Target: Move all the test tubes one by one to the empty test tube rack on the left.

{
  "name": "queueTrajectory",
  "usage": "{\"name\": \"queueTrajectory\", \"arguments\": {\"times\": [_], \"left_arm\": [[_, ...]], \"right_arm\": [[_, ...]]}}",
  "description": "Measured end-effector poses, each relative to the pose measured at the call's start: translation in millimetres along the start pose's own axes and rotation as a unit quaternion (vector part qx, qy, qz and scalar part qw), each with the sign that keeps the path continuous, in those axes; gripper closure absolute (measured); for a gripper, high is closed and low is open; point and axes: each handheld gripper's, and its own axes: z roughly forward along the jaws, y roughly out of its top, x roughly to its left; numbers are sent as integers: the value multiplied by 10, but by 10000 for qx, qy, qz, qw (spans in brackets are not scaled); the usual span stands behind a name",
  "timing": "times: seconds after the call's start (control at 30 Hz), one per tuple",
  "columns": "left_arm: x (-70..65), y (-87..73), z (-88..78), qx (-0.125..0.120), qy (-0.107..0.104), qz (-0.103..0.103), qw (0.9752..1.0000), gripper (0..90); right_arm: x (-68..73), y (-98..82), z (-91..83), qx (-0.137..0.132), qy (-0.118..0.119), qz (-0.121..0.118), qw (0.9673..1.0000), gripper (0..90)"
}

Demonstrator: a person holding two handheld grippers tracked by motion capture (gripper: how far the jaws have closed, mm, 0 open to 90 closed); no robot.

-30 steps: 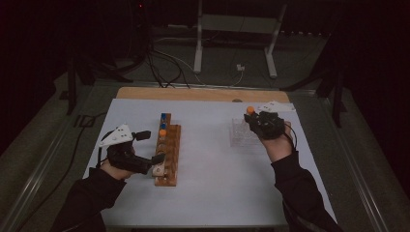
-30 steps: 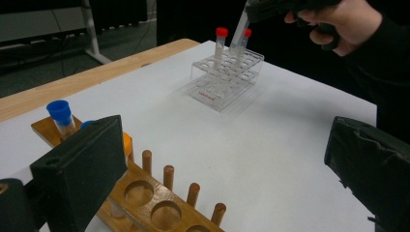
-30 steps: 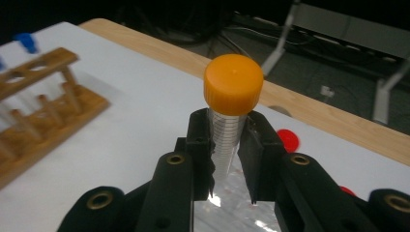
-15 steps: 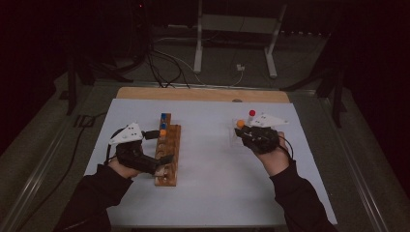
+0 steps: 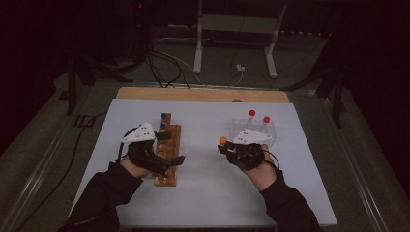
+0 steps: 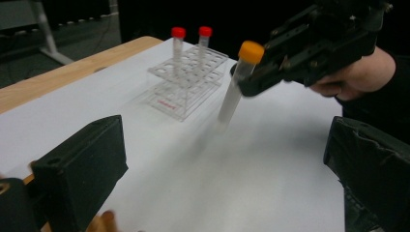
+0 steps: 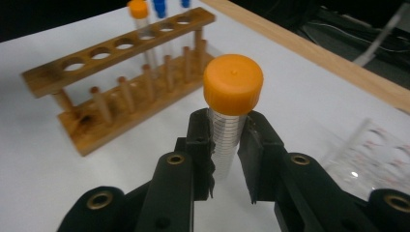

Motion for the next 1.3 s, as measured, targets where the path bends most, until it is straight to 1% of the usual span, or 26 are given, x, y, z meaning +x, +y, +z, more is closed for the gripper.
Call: {"name": "queueTrajectory", "arguments": {"times": [0.07,0.13,0.23,0.3,0.33,0.4,0.43,0.47,0.5,0.57,0.6,0.63,0.77,0.87,0.9,0.93,1.0,1.07,1.13,1.17,1.23,1.3], "left_arm": [[-23,16,49,9,-62,2,10000,22],[-50,35,99,23,-90,48,9999,23],[-91,63,172,15,-192,70,9998,43],[-118,81,229,32,-218,112,9997,71],[-129,89,257,42,-269,136,9995,85],[-158,107,318,59,-291,170,9994,150],[-171,117,346,57,-343,190,9992,168],[-188,128,376,62,-345,210,9992,179],[-205,138,404,61,-365,230,9991,216],[-226,154,462,80,-386,266,9989,252],[-232,160,488,89,-429,276,9987,289],[-240,163,515,98,-407,293,9987,315],[-260,177,603,155,-430,339,9984,436],[-271,181,646,174,-464,384,9980,531],[-273,182,658,188,-439,408,9980,556],[-268,182,667,211,-483,420,9977,583],[-262,180,684,254,-479,447,9975,627],[-255,180,691,253,-549,465,9971,691],[-261,187,696,295,-522,537,9968,704],[-267,188,694,277,-492,577,9967,708],[-272,191,687,244,-454,601,9969,713],[-264,205,667,184,-447,563,9972,715]], "right_arm": [[62,-5,18,26,86,-49,9999,749],[120,-15,32,25,180,-67,9998,749],[203,-35,55,69,308,-125,9994,749],[251,-48,72,106,378,-166,9991,749],[270,-52,80,122,400,-175,9990,749],[293,-57,92,137,446,-186,9987,749],[303,-58,96,144,462,-193,9986,749],[310,-58,100,153,476,-221,9985,749],[318,-57,102,154,492,-224,9984,749],[327,-54,100,143,506,-226,9984,749],[329,-52,97,137,514,-231,9983,749],[331,-49,94,132,513,-227,9983,749],[332,-43,82,120,519,-218,9983,749],[332,-40,81,111,517,-225,9983,749],[331,-38,80,108,526,-220,9983,749],[332,-37,79,111,530,-220,9983,749],[330,-33,73,98,518,-235,9983,749],[327,-29,68,85,511,-224,9984,749],[320,-29,70,90,524,-191,9984,749],[318,-31,70,96,524,-192,9984,749],[312,-31,67,66,530,-168,9984,748],[308,-28,57,0,548,-135,9984,738]]}}
